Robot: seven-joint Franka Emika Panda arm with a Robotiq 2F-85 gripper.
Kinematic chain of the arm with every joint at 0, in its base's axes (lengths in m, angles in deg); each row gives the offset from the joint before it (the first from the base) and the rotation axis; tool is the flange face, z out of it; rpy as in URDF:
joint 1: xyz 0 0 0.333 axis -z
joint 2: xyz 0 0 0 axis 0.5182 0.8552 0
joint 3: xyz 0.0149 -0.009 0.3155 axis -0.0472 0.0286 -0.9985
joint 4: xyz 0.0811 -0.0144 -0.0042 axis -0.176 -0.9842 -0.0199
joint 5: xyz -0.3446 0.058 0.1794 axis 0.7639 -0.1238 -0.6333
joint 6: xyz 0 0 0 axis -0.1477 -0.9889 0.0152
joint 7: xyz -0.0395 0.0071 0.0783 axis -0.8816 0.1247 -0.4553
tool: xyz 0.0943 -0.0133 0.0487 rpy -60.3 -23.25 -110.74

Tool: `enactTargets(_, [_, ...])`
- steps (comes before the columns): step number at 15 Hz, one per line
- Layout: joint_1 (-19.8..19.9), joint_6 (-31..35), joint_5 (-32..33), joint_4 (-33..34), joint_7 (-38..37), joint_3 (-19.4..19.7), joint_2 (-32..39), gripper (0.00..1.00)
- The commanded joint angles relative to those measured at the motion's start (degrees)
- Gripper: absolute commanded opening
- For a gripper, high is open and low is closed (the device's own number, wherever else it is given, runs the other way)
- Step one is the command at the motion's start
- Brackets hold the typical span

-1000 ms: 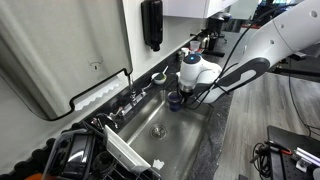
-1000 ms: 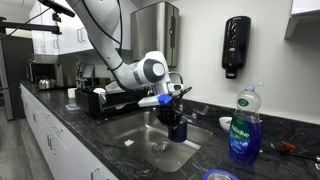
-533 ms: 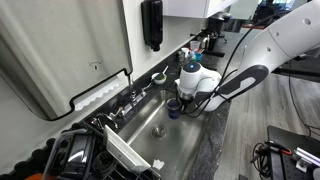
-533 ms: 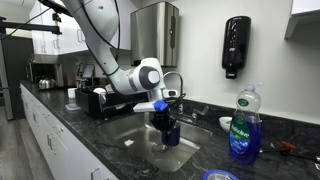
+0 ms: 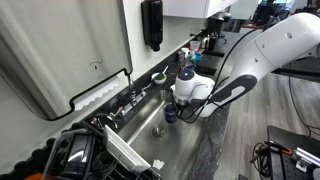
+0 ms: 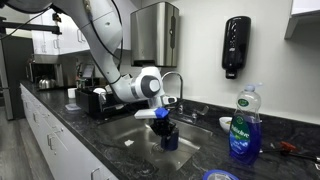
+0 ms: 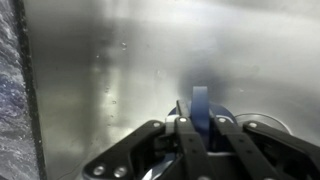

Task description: Pick up the cup and put it in the sink

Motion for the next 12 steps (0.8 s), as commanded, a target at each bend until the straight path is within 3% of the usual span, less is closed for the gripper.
enactTargets(1, [-0.85, 0.34, 0.56, 6.02, 0.61, 0.79, 4.41, 0.04])
enactTargets(12, [-1.09, 0.06, 0.04, 15.99, 0.65, 1.45, 13.79, 0.04])
